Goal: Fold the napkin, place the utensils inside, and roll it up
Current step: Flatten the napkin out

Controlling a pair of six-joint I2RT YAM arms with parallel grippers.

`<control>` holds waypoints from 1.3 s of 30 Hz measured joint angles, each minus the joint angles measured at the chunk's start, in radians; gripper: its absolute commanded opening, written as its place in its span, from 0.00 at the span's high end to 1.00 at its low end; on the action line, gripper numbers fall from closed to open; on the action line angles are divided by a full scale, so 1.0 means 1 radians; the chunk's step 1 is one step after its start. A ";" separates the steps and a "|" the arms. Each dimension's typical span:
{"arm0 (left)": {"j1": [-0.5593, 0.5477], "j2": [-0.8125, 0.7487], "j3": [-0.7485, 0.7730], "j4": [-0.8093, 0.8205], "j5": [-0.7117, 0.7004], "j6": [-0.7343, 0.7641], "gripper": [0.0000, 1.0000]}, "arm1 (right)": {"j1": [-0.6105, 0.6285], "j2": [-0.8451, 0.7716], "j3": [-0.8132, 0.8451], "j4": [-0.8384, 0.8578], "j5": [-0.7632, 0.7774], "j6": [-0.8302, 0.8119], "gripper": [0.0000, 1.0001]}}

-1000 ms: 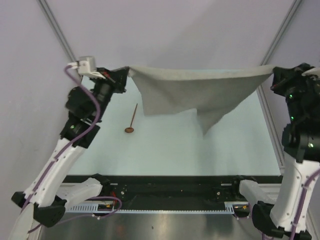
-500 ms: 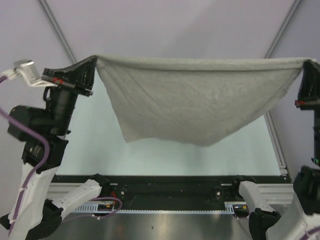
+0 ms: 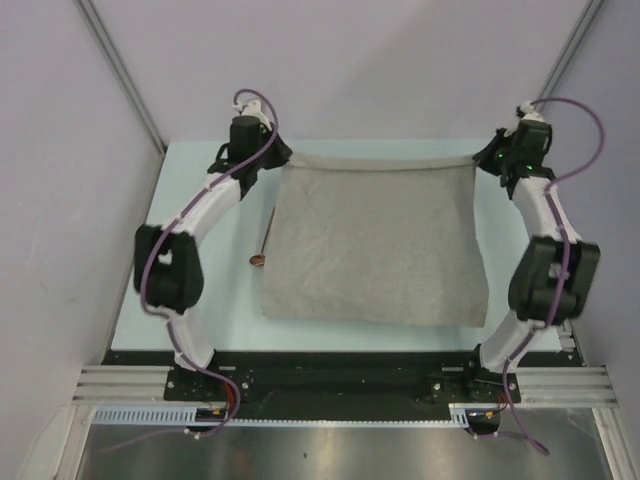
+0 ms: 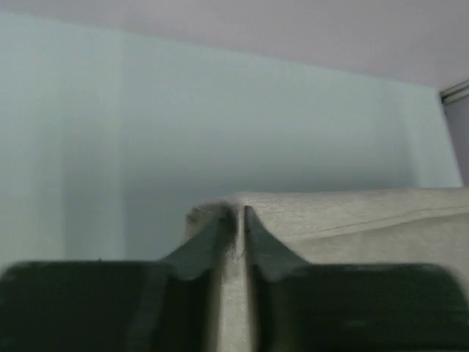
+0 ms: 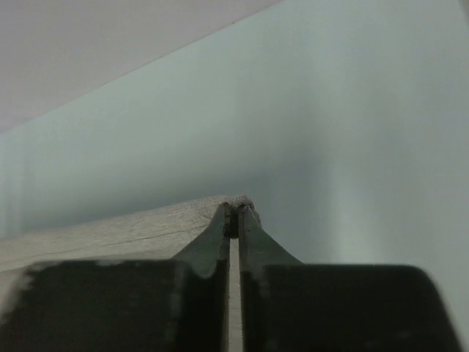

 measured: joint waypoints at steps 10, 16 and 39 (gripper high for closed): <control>0.050 0.401 0.310 -0.121 0.102 -0.047 0.02 | 0.008 0.540 0.349 -0.023 -0.132 0.010 0.28; 0.045 0.180 0.146 -0.063 0.101 -0.035 0.00 | 0.014 0.369 0.225 0.013 -0.137 0.017 0.28; -0.314 -0.310 -0.765 0.164 0.014 -0.102 0.00 | 0.089 -0.318 -0.716 -0.168 -0.044 0.212 0.23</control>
